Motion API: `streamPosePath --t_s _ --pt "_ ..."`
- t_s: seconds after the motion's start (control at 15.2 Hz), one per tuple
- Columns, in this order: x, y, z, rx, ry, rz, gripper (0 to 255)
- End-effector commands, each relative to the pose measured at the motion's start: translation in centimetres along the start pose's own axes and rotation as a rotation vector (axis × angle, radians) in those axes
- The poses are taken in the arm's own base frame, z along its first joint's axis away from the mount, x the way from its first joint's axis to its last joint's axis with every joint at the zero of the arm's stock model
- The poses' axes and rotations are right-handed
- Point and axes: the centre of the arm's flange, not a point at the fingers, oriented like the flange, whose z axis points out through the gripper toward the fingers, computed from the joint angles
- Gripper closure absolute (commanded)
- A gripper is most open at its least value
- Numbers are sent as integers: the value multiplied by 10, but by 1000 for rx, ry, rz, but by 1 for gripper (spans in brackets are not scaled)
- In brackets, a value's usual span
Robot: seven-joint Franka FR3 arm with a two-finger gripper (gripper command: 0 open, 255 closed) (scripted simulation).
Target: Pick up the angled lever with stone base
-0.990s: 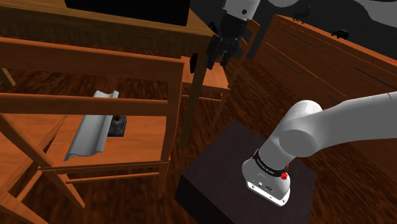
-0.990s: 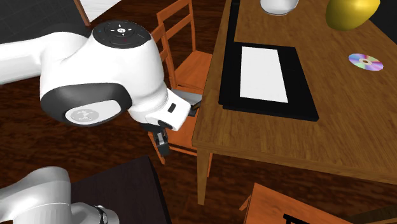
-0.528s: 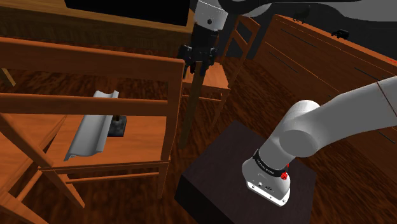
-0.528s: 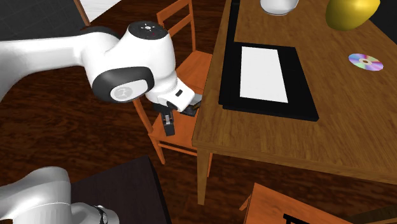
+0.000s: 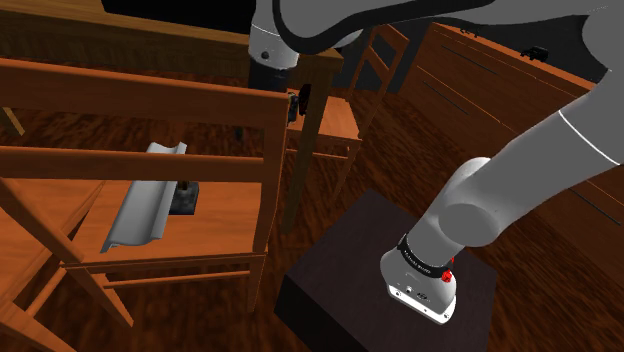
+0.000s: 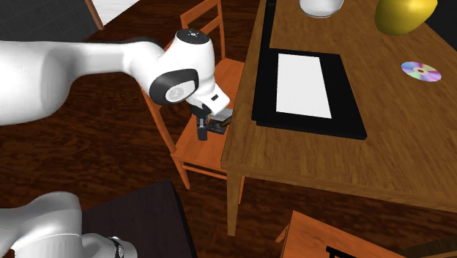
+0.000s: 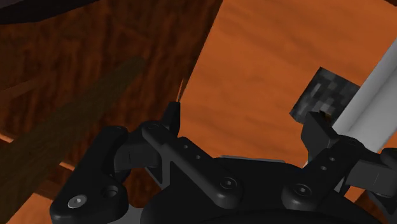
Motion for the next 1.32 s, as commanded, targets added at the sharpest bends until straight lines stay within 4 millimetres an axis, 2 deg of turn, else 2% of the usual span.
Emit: streamPosePath --t_s 0.0,0.79,0.86,1.25 --pt "9 -24 15 -3 -4 43 0" --pt "81 -141 102 -30 -22 279 0" --pt "86 -147 107 -31 -23 293 0" --pt "87 -144 138 -31 -23 293 0"
